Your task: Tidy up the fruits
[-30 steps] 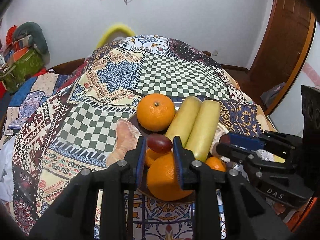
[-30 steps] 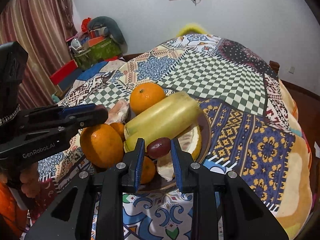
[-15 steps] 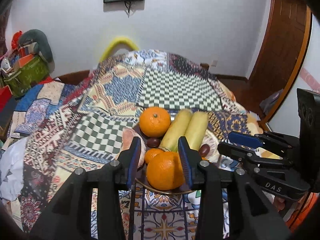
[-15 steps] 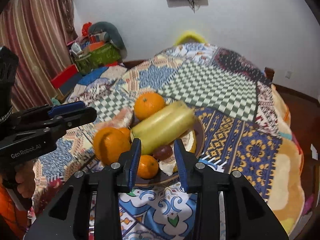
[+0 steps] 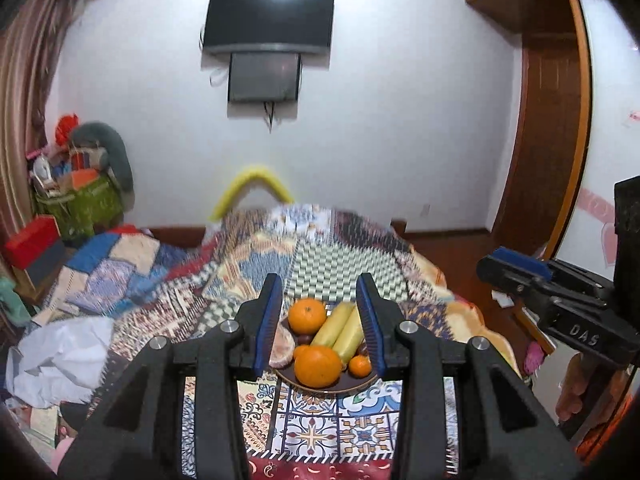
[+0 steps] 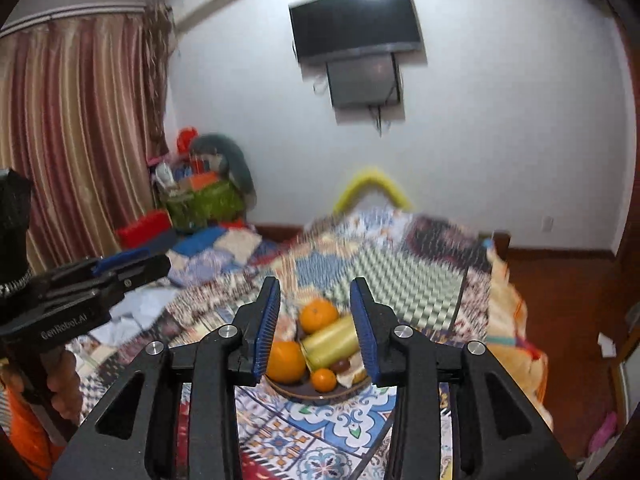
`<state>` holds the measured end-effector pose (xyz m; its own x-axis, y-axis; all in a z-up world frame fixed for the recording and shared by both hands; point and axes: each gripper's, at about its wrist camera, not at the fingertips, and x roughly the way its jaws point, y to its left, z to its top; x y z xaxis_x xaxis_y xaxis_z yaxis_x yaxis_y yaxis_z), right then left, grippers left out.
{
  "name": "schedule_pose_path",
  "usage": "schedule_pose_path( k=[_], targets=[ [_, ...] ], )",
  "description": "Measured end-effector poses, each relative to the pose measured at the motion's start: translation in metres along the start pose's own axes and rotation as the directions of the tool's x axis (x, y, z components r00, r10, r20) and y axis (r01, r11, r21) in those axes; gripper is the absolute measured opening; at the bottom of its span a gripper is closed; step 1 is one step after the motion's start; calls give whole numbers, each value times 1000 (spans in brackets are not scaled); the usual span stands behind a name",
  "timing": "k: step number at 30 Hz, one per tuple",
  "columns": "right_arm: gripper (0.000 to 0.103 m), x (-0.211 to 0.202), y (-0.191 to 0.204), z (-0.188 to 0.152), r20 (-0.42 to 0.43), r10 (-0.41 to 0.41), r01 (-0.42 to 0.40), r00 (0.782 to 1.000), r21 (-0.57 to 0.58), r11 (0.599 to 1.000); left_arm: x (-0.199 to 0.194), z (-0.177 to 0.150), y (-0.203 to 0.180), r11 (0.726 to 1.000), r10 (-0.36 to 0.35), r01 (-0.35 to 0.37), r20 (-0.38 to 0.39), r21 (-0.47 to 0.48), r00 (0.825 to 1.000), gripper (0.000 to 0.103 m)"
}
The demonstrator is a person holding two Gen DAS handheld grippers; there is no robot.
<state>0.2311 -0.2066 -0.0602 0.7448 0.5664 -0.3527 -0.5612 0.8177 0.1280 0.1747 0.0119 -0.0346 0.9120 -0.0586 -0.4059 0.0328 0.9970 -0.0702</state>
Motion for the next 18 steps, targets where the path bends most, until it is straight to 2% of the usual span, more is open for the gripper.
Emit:
schedule_pose_path(
  k=[3, 7, 13, 16, 18],
  targets=[
    [37, -30, 13, 7, 68, -5, 6, 998, -20, 1000, -32, 5, -7, 1000, -4, 3, 59, 8, 998, 40],
    [43, -62, 29, 11, 144, -7, 11, 990, -31, 999, -66, 5, -16, 1000, 16, -19, 129, 22, 992, 49],
    [66, -82, 37, 8, 199, -26, 31, 980, -19, 999, -97, 0, -20, 1000, 17, -21, 189, 18, 982, 66],
    [81, -84, 39, 4, 209, -40, 44, 977, -15, 999, -103, -2, -22, 999, 20, -26, 197, 26, 980, 70],
    [84, -85, 40, 3, 215, -51, 56, 975, -16, 998, -104, -4, -22, 999, 27, -34, 198, 29, 980, 77]
  ],
)
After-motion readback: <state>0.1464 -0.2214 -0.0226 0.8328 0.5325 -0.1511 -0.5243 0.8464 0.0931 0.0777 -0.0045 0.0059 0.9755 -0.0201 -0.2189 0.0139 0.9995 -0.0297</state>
